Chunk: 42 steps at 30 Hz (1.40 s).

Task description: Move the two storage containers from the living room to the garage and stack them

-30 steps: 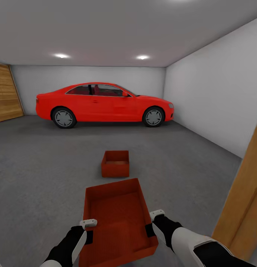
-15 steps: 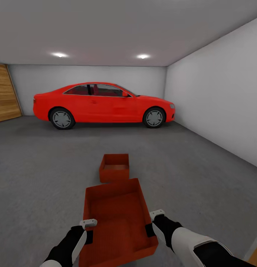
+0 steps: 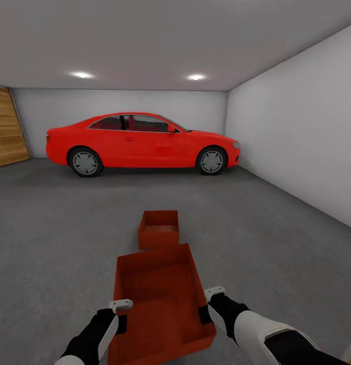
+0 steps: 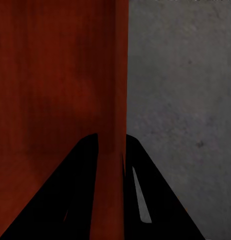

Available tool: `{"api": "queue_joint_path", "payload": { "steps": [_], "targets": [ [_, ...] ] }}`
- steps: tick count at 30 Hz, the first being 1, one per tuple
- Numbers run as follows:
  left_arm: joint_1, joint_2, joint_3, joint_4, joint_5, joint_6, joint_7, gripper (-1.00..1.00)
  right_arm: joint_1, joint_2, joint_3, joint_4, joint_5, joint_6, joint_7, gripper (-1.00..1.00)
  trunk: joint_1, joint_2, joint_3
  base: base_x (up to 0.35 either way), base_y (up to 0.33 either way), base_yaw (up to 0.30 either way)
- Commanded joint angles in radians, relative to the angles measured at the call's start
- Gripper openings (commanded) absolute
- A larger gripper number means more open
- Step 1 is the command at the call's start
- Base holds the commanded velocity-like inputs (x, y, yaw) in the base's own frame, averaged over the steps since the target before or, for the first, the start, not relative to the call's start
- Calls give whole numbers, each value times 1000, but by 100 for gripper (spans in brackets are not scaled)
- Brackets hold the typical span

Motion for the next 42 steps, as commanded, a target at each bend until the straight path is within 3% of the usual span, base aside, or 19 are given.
{"api": "queue_joint_path", "payload": {
  "steps": [1,20,42],
  "targets": [
    [1,-1,-29,1,20,1,10,-100,-1,1,-5,-71,-23,5,31,-100,0,-1,-1,0,45,0],
    [1,-1,-29,0,20,1,10,-100,-1,1,-5,-71,-23,4,31,-100,0,-1,-1,84,21,0],
    [1,-1,-29,0,20,1,10,-100,-1,1,-5,-71,-23,4,31,-100,0,-1,-1,330,0,0]
  ]
}}
